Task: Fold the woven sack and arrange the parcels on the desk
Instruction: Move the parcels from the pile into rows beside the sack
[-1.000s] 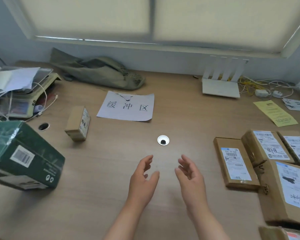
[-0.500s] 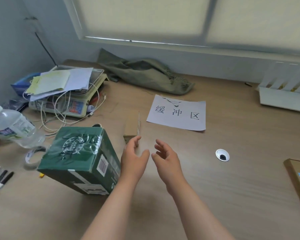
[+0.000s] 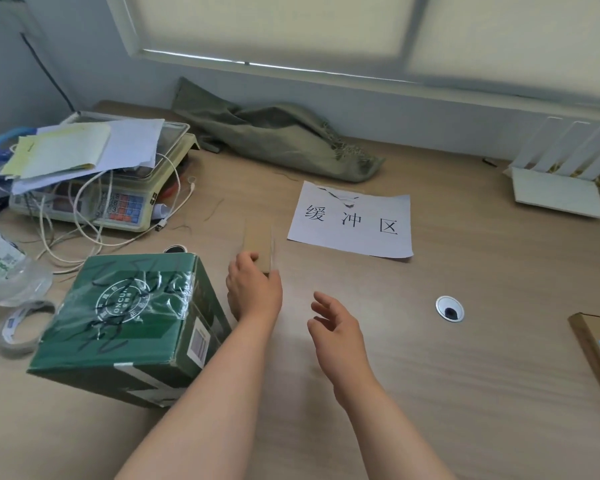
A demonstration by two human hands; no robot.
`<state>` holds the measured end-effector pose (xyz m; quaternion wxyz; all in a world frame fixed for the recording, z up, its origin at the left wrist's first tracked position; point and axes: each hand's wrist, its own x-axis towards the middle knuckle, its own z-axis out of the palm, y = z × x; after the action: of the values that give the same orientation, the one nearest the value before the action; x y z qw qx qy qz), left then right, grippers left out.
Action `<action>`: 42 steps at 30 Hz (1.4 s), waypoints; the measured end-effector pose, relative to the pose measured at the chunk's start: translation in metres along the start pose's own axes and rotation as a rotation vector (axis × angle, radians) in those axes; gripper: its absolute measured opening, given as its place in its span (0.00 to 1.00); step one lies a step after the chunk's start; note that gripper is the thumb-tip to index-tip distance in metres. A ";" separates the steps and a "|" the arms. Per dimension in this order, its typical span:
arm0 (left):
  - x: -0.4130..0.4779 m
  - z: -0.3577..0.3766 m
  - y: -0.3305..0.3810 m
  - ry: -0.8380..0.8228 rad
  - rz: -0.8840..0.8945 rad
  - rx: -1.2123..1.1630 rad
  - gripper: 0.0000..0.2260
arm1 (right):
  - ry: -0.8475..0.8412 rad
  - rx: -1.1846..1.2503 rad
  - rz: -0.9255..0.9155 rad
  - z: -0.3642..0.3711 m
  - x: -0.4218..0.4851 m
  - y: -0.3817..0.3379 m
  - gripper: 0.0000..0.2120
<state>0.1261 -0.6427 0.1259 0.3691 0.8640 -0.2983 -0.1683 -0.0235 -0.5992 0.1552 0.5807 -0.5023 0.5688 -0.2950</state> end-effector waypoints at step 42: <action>-0.475 0.008 0.113 -0.854 0.046 -0.537 0.23 | 0.273 -0.013 -0.024 -0.368 -0.275 0.075 0.22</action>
<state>-0.2854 -0.4053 0.2370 0.4269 0.5860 -0.3877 -0.5693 -0.4425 -0.4150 0.2423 0.4909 -0.4682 0.6384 -0.3638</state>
